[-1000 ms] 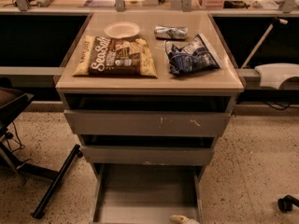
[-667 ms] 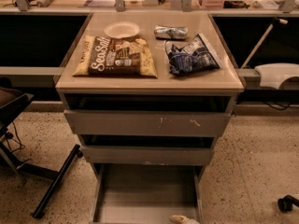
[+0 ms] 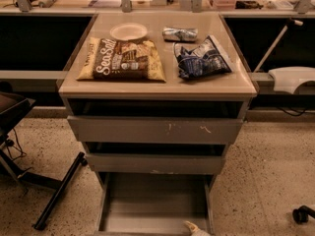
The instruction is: Open bottom drawer
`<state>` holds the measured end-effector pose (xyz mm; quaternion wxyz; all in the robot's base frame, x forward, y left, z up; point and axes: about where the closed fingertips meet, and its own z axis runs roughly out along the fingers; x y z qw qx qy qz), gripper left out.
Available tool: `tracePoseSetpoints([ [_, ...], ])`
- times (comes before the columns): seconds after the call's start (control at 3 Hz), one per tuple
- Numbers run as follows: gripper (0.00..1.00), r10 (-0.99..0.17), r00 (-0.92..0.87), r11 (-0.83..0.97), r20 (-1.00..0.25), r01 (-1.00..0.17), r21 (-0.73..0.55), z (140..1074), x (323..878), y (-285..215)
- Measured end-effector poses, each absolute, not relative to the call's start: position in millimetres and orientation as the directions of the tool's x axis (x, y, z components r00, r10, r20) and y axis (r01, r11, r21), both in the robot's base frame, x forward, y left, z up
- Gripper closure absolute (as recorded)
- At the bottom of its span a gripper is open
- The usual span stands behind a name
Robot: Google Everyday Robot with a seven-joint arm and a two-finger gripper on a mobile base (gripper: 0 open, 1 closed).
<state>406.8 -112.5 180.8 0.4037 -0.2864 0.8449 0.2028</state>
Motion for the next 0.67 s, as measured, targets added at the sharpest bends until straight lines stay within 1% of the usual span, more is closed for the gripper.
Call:
tracePoseSetpoints([
  [0.33,0.00,-0.320,-0.510,0.754,-0.798,-0.648,0.112,180.8,406.7,-112.5],
  [0.67,0.00,-0.320,-0.510,0.754,-0.798,-0.648,0.112,180.8,406.7,-112.5],
])
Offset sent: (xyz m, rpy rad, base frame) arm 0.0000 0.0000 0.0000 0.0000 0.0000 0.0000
